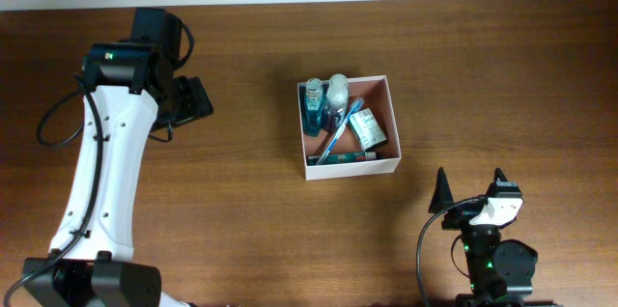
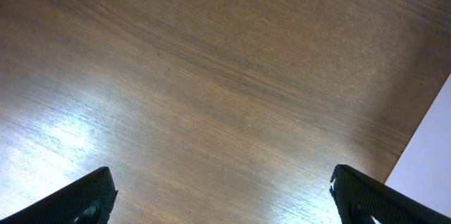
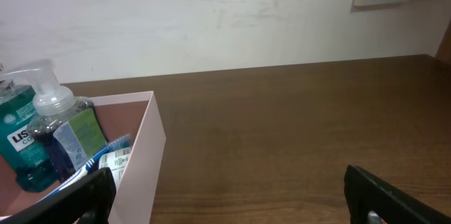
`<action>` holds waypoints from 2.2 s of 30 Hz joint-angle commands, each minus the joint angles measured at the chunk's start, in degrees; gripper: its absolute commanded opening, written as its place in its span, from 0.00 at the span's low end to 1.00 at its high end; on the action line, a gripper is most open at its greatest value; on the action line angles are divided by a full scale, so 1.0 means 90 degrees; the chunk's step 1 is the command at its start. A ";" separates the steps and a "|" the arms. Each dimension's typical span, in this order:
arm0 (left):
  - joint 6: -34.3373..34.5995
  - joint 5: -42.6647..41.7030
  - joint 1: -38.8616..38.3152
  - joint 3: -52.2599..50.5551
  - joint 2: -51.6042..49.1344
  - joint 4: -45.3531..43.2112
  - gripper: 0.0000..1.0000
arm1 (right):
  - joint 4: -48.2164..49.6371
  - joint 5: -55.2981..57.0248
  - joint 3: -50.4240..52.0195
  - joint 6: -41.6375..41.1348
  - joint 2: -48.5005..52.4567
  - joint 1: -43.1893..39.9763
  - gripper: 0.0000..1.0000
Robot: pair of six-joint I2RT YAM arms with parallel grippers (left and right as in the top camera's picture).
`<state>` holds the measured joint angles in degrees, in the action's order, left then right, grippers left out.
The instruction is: Pack container
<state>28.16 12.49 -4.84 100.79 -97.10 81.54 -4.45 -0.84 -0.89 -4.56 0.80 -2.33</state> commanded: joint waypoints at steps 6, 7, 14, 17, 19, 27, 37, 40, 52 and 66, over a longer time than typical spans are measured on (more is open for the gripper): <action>0.0058 0.0046 0.0015 -0.0012 -0.0049 -0.0012 0.99 | -0.0005 0.0126 0.0063 -0.0068 -0.0068 0.0000 0.98; 0.0058 0.0046 0.0015 -0.0012 -0.0049 -0.0012 0.99 | -0.0002 0.0126 0.0063 -0.0068 -0.0068 0.0000 0.98; 0.0058 0.0046 0.0015 -0.0012 -0.0049 -0.0012 0.99 | -0.0005 0.0126 0.0063 -0.0068 -0.0068 0.0000 0.99; 0.0058 0.0046 0.0015 -0.0012 -0.0049 -0.0012 0.99 | -0.0002 0.0126 0.0063 -0.0068 -0.0068 0.0000 0.98; 0.0056 0.0051 0.0015 -0.0012 -0.0049 0.0017 0.99 | -0.0002 0.0126 0.0063 -0.0068 -0.0068 0.0000 0.99; 0.0058 0.0044 0.0002 -0.0024 0.0024 0.0010 0.99 | -0.0002 0.0126 0.0063 -0.0068 -0.0068 0.0000 0.98; -0.0447 -0.0347 -0.0223 -0.1455 0.1518 -0.1870 0.99 | -0.0002 0.0126 0.0063 -0.0068 -0.0068 0.0000 0.98; -0.0833 -0.0687 -0.0306 -0.2460 0.2288 -0.2912 0.99 | -0.0002 0.0126 0.0063 -0.0068 -0.0068 0.0000 0.98; -0.0952 -0.0969 -0.0415 -0.6640 0.5909 -0.5950 0.99 | -0.0002 0.0126 0.0063 -0.0068 -0.0068 0.0000 0.98; -0.1957 -0.1685 -0.0277 -0.8857 0.8522 -0.7572 0.99 | -0.0002 0.0126 0.0063 -0.0068 -0.0068 0.0000 0.99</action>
<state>12.88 -0.97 -8.23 23.68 -23.31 14.63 -4.45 -0.60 -0.84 -4.56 0.69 -2.33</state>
